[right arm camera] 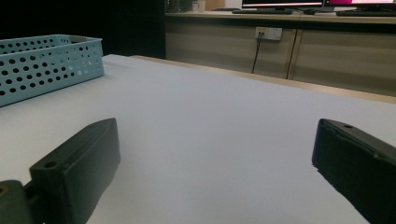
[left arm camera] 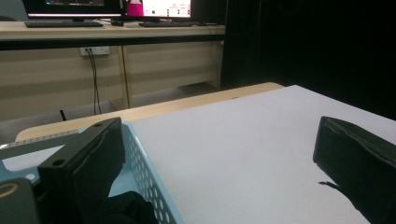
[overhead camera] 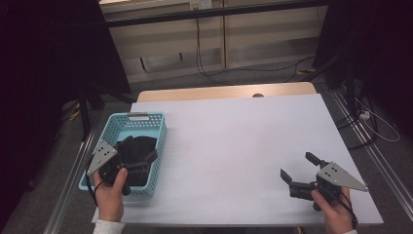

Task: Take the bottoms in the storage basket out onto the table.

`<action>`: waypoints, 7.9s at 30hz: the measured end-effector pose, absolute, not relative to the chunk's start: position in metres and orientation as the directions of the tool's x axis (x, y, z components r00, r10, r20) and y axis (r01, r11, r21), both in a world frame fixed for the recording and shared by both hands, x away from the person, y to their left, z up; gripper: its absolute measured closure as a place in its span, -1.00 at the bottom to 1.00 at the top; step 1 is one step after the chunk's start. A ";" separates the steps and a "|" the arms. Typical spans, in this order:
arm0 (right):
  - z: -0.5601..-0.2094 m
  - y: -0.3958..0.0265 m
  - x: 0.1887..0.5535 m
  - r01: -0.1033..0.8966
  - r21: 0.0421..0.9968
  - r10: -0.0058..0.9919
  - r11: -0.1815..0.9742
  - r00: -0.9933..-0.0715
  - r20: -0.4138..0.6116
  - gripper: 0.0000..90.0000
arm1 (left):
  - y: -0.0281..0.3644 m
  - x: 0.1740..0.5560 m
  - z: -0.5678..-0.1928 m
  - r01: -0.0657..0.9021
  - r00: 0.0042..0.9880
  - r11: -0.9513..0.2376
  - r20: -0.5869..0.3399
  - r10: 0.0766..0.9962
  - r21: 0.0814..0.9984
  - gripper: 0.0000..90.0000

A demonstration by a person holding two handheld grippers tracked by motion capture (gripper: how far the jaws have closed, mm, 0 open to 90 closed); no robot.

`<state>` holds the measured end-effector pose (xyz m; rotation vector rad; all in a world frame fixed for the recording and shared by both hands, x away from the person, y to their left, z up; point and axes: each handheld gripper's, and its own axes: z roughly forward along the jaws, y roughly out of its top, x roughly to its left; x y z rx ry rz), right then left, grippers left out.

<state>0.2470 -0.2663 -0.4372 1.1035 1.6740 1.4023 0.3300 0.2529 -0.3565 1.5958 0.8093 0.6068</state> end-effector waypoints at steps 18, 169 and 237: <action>-0.438 -0.267 0.248 0.181 0.982 0.910 0.060 -0.413 0.021 -0.98 | 0.266 0.349 -0.348 0.192 0.602 -0.076 -0.056 0.797 0.978 -0.94; -0.439 -0.255 0.253 0.189 0.978 0.880 0.085 -0.474 0.015 -0.98 | 0.281 0.432 -0.428 0.756 0.594 -0.444 -0.217 0.775 0.481 0.54; -0.440 -0.255 0.254 0.191 0.979 0.885 0.077 -0.466 0.021 -0.99 | 0.241 0.430 -0.254 0.448 0.641 -0.282 -0.085 0.762 0.849 0.64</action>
